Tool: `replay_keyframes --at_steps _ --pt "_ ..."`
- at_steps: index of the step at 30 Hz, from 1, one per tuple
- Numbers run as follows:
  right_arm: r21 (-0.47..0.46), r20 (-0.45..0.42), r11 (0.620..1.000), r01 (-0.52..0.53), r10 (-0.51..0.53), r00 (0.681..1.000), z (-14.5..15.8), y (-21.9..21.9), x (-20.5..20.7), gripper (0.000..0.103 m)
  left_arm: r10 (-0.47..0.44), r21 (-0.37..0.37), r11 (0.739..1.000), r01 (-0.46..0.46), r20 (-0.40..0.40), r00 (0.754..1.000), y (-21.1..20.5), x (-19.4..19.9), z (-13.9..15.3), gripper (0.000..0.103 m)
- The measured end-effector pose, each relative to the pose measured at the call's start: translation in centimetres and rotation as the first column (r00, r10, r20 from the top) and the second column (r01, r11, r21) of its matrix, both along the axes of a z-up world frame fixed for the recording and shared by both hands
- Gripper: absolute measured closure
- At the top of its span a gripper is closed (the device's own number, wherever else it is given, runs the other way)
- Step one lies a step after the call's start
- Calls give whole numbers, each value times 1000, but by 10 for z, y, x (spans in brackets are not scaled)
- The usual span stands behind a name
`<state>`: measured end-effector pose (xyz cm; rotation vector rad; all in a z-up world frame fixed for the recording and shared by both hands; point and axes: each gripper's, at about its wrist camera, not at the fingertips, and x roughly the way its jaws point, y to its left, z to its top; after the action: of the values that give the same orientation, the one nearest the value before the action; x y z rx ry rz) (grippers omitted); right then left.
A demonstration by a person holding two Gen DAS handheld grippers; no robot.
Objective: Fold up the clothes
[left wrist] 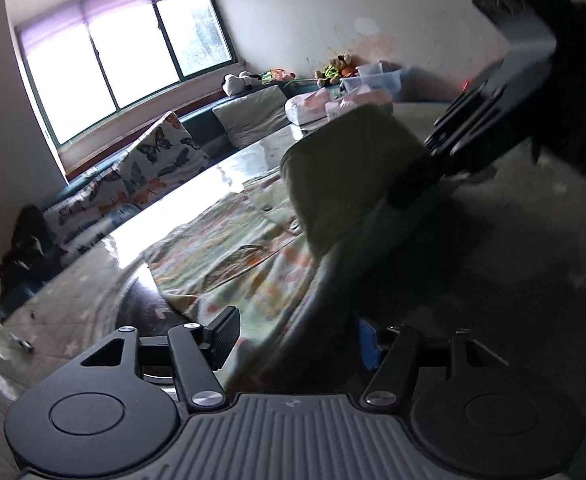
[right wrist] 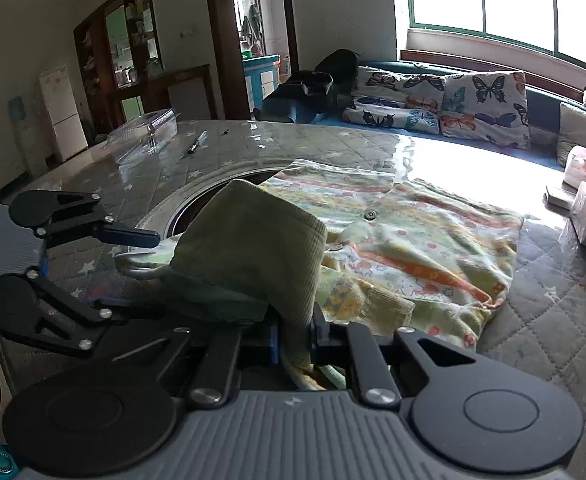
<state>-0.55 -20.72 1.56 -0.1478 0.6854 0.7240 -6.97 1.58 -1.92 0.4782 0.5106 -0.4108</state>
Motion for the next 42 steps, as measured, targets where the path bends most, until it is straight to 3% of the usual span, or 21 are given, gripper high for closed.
replay_keyframes --at_steps 1,3,6,9,14,19,24,35,42 --pt "1 3 1000 3 -3 1000 0 0 -2 92 4 9 1000 -4 6 1000 0 2 -2 46" --pt "7 7 1000 11 -11 1000 1 0 -4 93 13 25 1000 -13 11 1000 1 6 -5 67" --pt "17 23 1000 20 -21 1000 4 -1 -8 94 16 5 1000 -16 4 1000 6 6 -3 86" --pt "27 40 1000 14 -15 999 11 -3 -14 95 10 -38 999 -9 2 1000 9 -2 8 95" --pt "35 51 998 -48 46 998 32 -12 -38 95 2 -136 991 -7 -34 999 18 -21 32 97" --pt "38 33 991 -131 130 991 56 -26 -80 95 -38 -237 971 15 -95 995 26 -69 59 97" --pt "22 24 989 -143 142 990 70 -24 -83 95 -39 -264 964 4 -124 992 26 -83 73 97" --pt "-18 65 995 -99 100 993 94 -3 7 95 24 -298 953 -54 -105 994 33 11 93 97" --pt "-71 7 995 -72 73 997 70 26 83 95 101 -267 950 -161 -224 969 36 90 64 96"
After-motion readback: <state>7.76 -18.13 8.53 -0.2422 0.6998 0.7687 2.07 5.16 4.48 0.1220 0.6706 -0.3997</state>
